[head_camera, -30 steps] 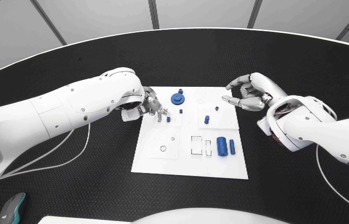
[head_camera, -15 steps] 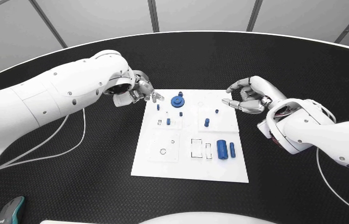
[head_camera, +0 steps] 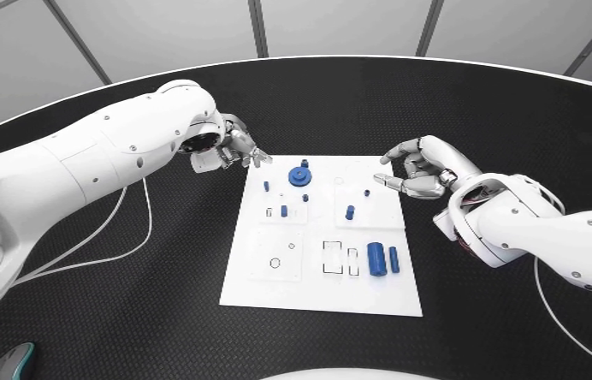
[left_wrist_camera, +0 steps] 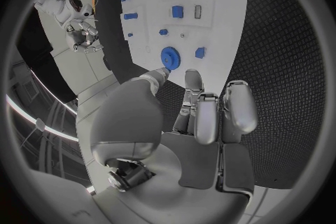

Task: Assemble the parts on the task board

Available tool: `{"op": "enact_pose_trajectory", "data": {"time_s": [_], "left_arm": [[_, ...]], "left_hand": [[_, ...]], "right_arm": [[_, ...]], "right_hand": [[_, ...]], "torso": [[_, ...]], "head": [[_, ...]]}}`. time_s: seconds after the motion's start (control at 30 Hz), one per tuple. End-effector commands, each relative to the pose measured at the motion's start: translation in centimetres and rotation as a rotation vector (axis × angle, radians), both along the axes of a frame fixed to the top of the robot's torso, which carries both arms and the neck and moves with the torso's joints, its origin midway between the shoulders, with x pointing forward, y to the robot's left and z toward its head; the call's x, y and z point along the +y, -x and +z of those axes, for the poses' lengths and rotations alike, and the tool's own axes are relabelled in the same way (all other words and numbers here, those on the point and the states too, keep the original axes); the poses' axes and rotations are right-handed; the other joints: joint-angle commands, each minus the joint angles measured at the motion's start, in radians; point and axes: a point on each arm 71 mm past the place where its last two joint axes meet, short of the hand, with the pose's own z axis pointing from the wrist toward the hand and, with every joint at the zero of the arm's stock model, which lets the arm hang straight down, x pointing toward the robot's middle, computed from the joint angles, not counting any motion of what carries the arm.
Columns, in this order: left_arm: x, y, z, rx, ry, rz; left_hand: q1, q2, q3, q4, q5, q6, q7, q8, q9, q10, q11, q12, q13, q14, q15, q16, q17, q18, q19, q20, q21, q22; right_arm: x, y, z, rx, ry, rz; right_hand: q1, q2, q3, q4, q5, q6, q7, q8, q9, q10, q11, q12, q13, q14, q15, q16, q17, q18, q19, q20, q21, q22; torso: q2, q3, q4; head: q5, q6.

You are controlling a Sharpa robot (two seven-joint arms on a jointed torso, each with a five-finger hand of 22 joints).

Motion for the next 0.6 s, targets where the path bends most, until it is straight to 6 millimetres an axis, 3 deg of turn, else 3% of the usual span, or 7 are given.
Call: {"op": "enact_pose_trajectory", "data": {"time_s": [0.03,0.33,0.47,0.6], "left_arm": [[-0.4,-0.2,-0.3,0.003,-0.007,-0.001],[-0.6,-0.7,-0.8,-0.022,-0.077,-0.006],[-0.6,-0.9,-1.2,-0.018,-0.092,-0.003],[-0.7,-1.0,-1.6,-0.007,-0.104,-0.003]], "left_hand": [[0.012,0.003,-0.007,-0.001,0.005,-0.006,0.000,-0.007,-0.003,-0.006,0.001,0.003,0.004,0.054,0.007,-0.003,0.094,0.006,0.002,0.008,0.000,0.002],[0.000,0.009,-0.016,0.002,0.001,-0.001,0.002,-0.011,-0.015,-0.003,0.003,0.012,0.011,0.055,0.010,0.000,0.099,0.004,0.008,0.011,0.005,0.011],[-0.008,0.014,-0.021,0.003,0.001,0.004,0.002,-0.012,-0.021,0.001,0.003,0.019,0.016,0.057,0.010,0.003,0.103,0.002,0.014,0.012,0.011,0.022],[-0.015,0.014,-0.028,0.002,-0.001,0.006,0.001,-0.013,-0.026,0.003,0.003,0.023,0.019,0.060,0.009,0.007,0.112,0.000,0.021,0.012,0.017,0.034]], "right_arm": [[0.1,0.0,0.0,0.000,-0.001,0.002],[0.6,0.1,0.0,0.002,-0.005,0.017],[0.7,0.1,0.0,0.001,-0.005,0.018],[0.7,0.1,0.0,0.000,-0.005,0.017]], "right_hand": [[-0.009,-0.001,-0.006,0.002,0.005,0.004,-0.001,0.003,-0.001,0.002,-0.004,-0.004,0.083,0.077,-0.008,-0.006,0.145,-0.007,0.088,-0.008,0.001,0.247],[-0.010,0.000,-0.007,0.001,0.006,0.004,-0.001,0.004,-0.001,0.001,-0.005,-0.005,0.083,0.076,-0.008,-0.007,0.143,-0.006,0.088,-0.008,0.000,0.246],[-0.010,0.001,-0.007,0.001,0.007,0.004,-0.002,0.004,-0.001,0.002,-0.005,-0.004,0.084,0.076,-0.008,-0.007,0.143,-0.006,0.087,-0.008,-0.001,0.245],[-0.010,0.001,-0.007,0.001,0.007,0.004,-0.002,0.004,-0.001,0.002,-0.005,-0.004,0.084,0.076,-0.008,-0.007,0.143,-0.006,0.087,-0.008,-0.001,0.245]], "torso": [[0.012,-0.0070,0.0012],[0.018,-0.0076,-0.0019],[0.017,-0.0104,0.0001],[0.015,-0.0080,0.0018]], "head": [[0.002,0.001],[0.006,0.004],[0.005,0.001],[0.006,0.000]]}}
